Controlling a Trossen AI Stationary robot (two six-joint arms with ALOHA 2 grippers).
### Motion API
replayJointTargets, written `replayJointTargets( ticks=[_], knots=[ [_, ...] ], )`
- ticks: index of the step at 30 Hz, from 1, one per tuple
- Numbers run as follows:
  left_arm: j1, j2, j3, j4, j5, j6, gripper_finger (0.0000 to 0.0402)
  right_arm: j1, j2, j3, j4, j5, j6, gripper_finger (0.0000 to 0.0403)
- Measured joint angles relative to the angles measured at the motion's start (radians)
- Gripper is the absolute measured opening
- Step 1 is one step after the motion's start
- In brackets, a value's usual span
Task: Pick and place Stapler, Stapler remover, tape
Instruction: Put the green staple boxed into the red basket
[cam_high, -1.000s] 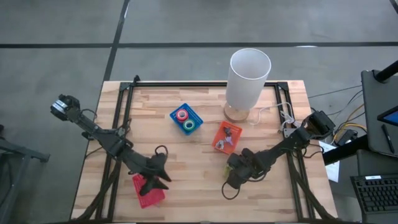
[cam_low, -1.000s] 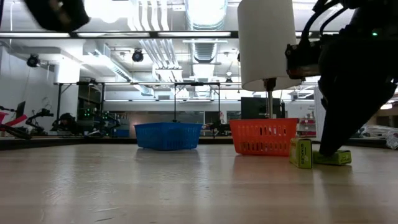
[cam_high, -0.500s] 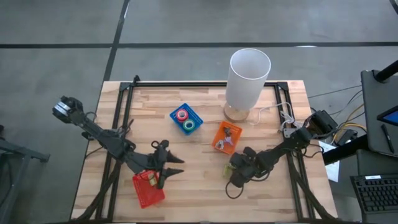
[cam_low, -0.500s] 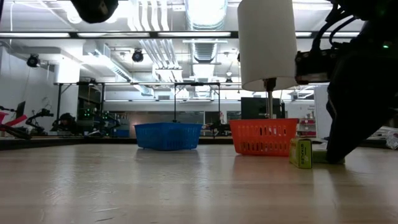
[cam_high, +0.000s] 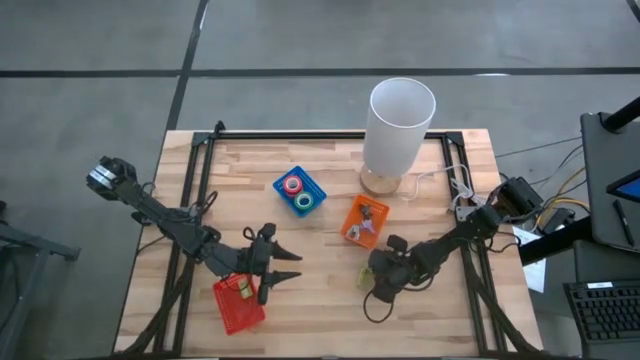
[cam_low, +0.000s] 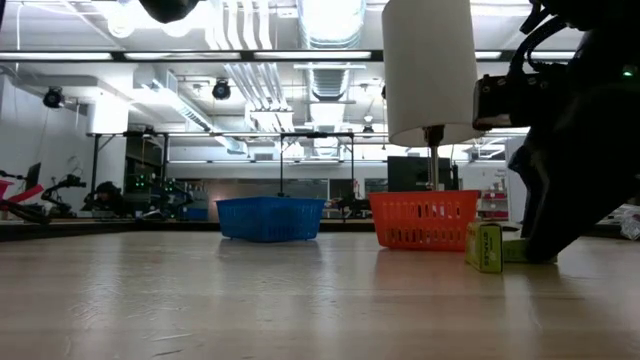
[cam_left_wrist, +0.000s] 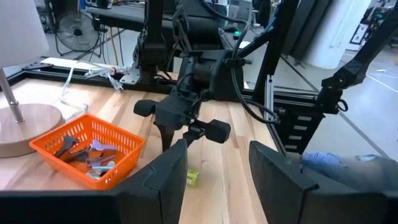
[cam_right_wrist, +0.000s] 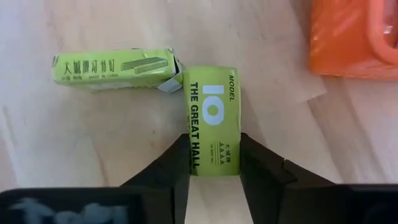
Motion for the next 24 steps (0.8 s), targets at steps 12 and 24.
replayJointTargets(
  ticks=[12,24],
  knots=[
    [0.015,0.001,-0.012,0.002,-0.019,0.182,0.0174,0.004,-0.059,0.078,-0.005,-0.049,-0.134,0.0106],
    [0.030,0.178,0.001,0.259,-0.008,0.785,0.0174,0.004,-0.117,0.262,0.000,-0.047,-0.299,0.0108]
  ],
)
